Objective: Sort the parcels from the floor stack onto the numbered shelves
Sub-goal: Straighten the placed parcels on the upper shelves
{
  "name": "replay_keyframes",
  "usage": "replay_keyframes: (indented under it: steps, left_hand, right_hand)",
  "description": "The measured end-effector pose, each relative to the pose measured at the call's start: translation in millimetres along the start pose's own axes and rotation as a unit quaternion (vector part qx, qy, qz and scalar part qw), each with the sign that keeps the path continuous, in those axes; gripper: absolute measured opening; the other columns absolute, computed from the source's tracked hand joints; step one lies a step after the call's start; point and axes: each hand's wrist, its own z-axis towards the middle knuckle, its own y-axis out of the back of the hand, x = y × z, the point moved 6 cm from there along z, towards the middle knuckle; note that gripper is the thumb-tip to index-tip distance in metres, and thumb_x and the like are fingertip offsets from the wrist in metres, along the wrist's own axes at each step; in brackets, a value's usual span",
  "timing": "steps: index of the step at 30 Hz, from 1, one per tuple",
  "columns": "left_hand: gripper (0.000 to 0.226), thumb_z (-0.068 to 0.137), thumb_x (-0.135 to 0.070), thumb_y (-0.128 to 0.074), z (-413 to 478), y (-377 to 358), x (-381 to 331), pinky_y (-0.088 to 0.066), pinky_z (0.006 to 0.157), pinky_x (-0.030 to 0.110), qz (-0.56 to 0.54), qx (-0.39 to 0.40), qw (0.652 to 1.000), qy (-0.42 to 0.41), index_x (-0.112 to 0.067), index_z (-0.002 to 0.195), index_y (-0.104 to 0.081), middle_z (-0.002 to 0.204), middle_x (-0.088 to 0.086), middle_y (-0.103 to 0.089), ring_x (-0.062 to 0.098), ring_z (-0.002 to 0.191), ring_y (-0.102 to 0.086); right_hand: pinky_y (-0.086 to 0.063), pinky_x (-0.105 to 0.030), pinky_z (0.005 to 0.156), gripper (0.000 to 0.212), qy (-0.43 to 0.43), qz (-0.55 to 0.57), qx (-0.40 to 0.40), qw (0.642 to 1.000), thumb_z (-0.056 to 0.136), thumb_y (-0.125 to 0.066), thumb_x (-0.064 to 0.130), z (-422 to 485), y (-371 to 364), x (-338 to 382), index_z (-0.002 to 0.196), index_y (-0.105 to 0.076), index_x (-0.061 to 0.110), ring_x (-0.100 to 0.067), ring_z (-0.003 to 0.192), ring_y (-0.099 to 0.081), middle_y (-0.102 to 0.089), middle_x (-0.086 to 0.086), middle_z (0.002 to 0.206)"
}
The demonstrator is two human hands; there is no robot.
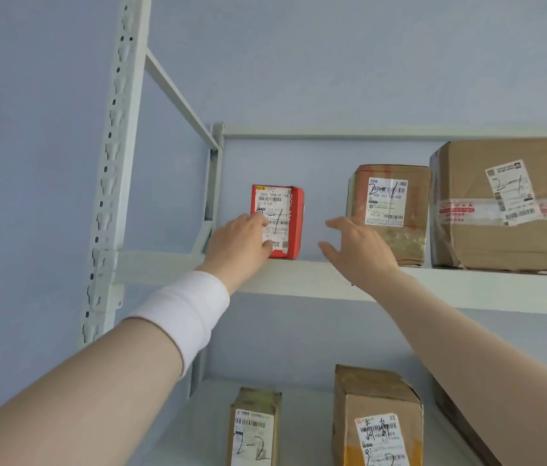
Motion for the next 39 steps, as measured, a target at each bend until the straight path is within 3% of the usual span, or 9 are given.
replay_keyframes:
  steps: [7, 11, 13, 16, 18, 22, 29, 39]
  left_hand:
    - [0.051, 0.092, -0.035, -0.054, 65.3, -23.6, 54.0, -0.042, 0.091, 0.035, -0.080, 0.035, 0.995, 0.048, -0.010, 0.134, -0.038, 0.135, 0.009, -0.050, 0.028, 0.120, -0.050]
    - [0.062, 0.090, -0.037, -0.058, 94.4, -44.1, 73.5, -0.040, 0.096, 0.036, -0.133, 0.078, 0.985, 0.082, -0.004, 0.137, -0.032, 0.140, 0.014, -0.045, 0.031, 0.125, -0.047]
    - [0.060, 0.091, -0.036, -0.057, 103.8, -52.4, 72.8, -0.040, 0.090, 0.031, -0.168, 0.114, 0.975, 0.087, -0.002, 0.137, -0.036, 0.139, 0.014, -0.047, 0.030, 0.124, -0.048]
    - [0.046, 0.093, -0.034, -0.055, 113.6, -66.4, 66.0, -0.043, 0.084, 0.029, -0.212, 0.174, 0.960, 0.063, -0.008, 0.130, -0.048, 0.128, 0.011, -0.057, 0.028, 0.114, -0.055]
    - [0.044, 0.093, -0.035, -0.055, 120.7, -73.8, 65.4, -0.050, 0.086, 0.033, -0.220, 0.192, 0.955, 0.052, -0.012, 0.130, -0.050, 0.126, 0.009, -0.058, 0.027, 0.108, -0.057]
    - [0.042, 0.092, -0.032, -0.057, 132.5, -82.9, 68.2, -0.055, 0.086, 0.037, -0.227, 0.221, 0.947, 0.058, -0.014, 0.130, -0.051, 0.124, 0.010, -0.060, 0.028, 0.104, -0.062]
    - [0.045, 0.092, -0.021, -0.059, 142.4, -89.6, 67.7, -0.055, 0.086, 0.041, -0.228, 0.276, 0.930, 0.080, -0.009, 0.133, -0.046, 0.128, 0.016, -0.057, 0.033, 0.105, -0.064]
    - [0.048, 0.091, -0.014, -0.060, 151.7, -97.7, 74.0, -0.052, 0.093, 0.041, -0.240, 0.314, 0.912, 0.112, -0.007, 0.136, -0.045, 0.135, 0.015, -0.052, 0.034, 0.109, -0.063]
  right_hand:
    - [-0.037, -0.036, 0.102, 0.059, -0.068, 0.049, 0.011, 0.996, 0.092, -0.055, 0.037, 72.7, -35.8, 7.4, 0.140, -0.036, 0.009, -0.025, 0.129, -0.043, -0.046, -0.008, 0.140]
    - [-0.041, -0.034, 0.094, 0.064, -0.131, 0.058, 0.052, 0.988, 0.089, -0.060, 0.039, 96.6, -56.4, 7.8, 0.138, -0.035, 0.004, -0.027, 0.124, -0.047, -0.048, -0.012, 0.137]
    - [-0.043, -0.033, 0.091, 0.061, -0.157, 0.047, 0.076, 0.984, 0.090, -0.059, 0.038, 104.2, -64.0, 9.1, 0.134, -0.039, 0.001, -0.027, 0.120, -0.051, -0.051, -0.014, 0.133]
    - [-0.046, -0.031, 0.089, 0.057, -0.172, 0.026, 0.117, 0.978, 0.091, -0.056, 0.040, 116.5, -76.8, 9.7, 0.128, -0.045, -0.002, -0.025, 0.099, -0.055, -0.059, -0.012, 0.111]
    - [-0.051, -0.033, 0.091, 0.054, -0.189, 0.053, 0.143, 0.970, 0.090, -0.058, 0.039, 124.3, -85.9, 6.3, 0.125, -0.047, -0.001, -0.025, 0.095, -0.056, -0.054, -0.010, 0.100]
    - [-0.054, -0.044, 0.089, 0.060, -0.230, 0.112, 0.192, 0.947, 0.085, -0.067, 0.036, 134.5, -97.2, -3.6, 0.130, -0.043, 0.003, -0.033, 0.102, -0.065, -0.050, -0.016, 0.131]
    - [-0.054, -0.044, 0.090, 0.045, -0.241, 0.139, 0.239, 0.930, 0.089, -0.063, 0.016, 145.9, -110.2, -12.4, 0.129, -0.048, -0.001, -0.034, 0.101, -0.066, -0.060, -0.018, 0.122]
    - [-0.053, -0.043, 0.092, 0.041, -0.227, 0.100, 0.252, 0.935, 0.086, -0.068, 0.014, 157.0, -113.5, -10.7, 0.121, -0.053, -0.001, -0.031, 0.100, -0.068, -0.065, -0.017, 0.117]
